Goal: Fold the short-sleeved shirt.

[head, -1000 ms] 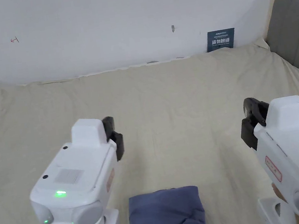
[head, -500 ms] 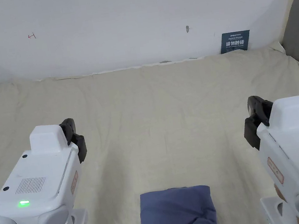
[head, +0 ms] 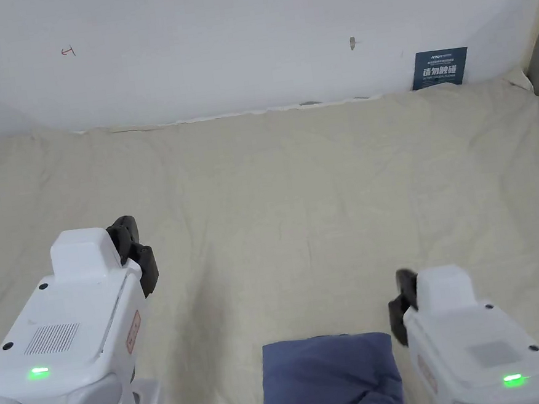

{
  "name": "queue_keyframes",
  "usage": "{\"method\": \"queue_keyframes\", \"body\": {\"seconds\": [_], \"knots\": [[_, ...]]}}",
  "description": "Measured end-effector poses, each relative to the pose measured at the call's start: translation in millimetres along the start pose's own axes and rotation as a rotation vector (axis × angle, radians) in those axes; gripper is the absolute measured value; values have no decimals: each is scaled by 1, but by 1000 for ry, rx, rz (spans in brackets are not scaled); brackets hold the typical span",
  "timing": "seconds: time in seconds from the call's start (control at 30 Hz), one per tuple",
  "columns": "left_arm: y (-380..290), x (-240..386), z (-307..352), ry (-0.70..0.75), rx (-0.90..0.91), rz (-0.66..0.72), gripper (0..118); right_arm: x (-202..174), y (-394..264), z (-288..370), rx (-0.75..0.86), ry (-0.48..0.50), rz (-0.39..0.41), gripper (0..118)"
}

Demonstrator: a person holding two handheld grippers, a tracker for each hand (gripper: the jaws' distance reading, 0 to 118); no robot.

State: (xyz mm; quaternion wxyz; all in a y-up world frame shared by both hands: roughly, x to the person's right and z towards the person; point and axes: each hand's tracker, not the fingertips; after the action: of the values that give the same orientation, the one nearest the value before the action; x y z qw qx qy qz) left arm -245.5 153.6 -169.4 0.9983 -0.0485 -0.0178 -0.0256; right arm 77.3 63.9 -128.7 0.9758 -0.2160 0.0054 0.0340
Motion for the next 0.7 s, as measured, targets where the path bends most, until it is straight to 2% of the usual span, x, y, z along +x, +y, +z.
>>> {"method": "queue_keyframes", "body": {"seconds": [0.2, 0.4, 0.6, 0.7], "knots": [[-16, -5, 0, -3, -52, 3, 0, -31, -65, -43, -226, 56, 5, 2], [-40, -2, -2, -27, -131, -3, 0, -42, -115, -61, -369, 43, 19, 2], [-71, 9, -11, -119, -293, 95, 3, -38, -136, -65, -322, 12, 15, 2], [-99, 19, -24, -204, -466, 195, 18, -34, -138, -64, -306, 17, 2, 2]]}}
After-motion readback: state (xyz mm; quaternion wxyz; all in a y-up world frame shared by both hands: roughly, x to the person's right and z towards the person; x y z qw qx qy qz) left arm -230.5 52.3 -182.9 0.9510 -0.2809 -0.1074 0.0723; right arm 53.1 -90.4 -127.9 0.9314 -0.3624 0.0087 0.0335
